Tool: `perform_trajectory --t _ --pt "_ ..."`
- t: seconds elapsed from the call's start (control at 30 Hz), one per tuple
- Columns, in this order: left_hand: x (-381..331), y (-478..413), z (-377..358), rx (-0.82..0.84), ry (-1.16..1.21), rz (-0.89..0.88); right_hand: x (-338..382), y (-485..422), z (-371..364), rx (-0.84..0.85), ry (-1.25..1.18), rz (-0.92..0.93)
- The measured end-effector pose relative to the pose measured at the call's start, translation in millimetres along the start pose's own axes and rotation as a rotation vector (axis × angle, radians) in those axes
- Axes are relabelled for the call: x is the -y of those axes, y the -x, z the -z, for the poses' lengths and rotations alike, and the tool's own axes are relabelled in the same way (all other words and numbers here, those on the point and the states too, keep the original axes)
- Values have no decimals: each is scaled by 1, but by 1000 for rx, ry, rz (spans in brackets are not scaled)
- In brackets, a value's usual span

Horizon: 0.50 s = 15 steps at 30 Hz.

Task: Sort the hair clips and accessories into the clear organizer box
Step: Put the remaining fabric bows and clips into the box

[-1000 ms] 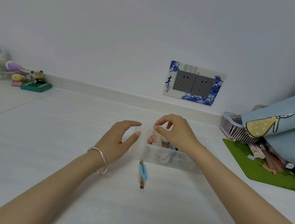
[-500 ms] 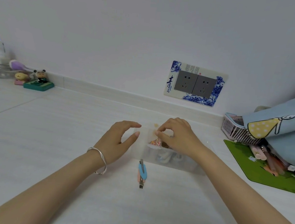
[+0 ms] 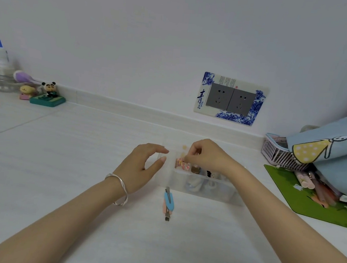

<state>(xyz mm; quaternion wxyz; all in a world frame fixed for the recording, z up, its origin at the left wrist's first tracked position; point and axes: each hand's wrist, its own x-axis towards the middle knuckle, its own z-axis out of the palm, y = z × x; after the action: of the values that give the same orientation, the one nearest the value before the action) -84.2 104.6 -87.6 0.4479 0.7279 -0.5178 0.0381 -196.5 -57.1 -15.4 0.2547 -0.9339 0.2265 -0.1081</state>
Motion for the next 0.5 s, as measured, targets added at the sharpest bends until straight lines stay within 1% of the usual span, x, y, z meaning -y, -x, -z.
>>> perform_trajectory --t 0.07,0.1,0.2,0.23,0.33,0.4,0.5 --pt "0 -1 0 -1 3 3 -2 1 -5 -122 -36 0" --pt "-1 -1 0 1 4 3 -2 2 -9 -152 -9 11" --pt "-1 0 0 12 -3 -2 -2 8 -20 -145 167 70" --pt "-1 0 0 16 -3 -1 -3 10 -19 -174 200 93" --pt "0 1 2 16 -5 3 -4 18 -11 -303 172 182" --pt "0 1 2 17 -14 -5 -7 24 -9 -244 109 225" --pt "-2 2 2 45 -2 -3 -11 29 -17 -64 207 240"
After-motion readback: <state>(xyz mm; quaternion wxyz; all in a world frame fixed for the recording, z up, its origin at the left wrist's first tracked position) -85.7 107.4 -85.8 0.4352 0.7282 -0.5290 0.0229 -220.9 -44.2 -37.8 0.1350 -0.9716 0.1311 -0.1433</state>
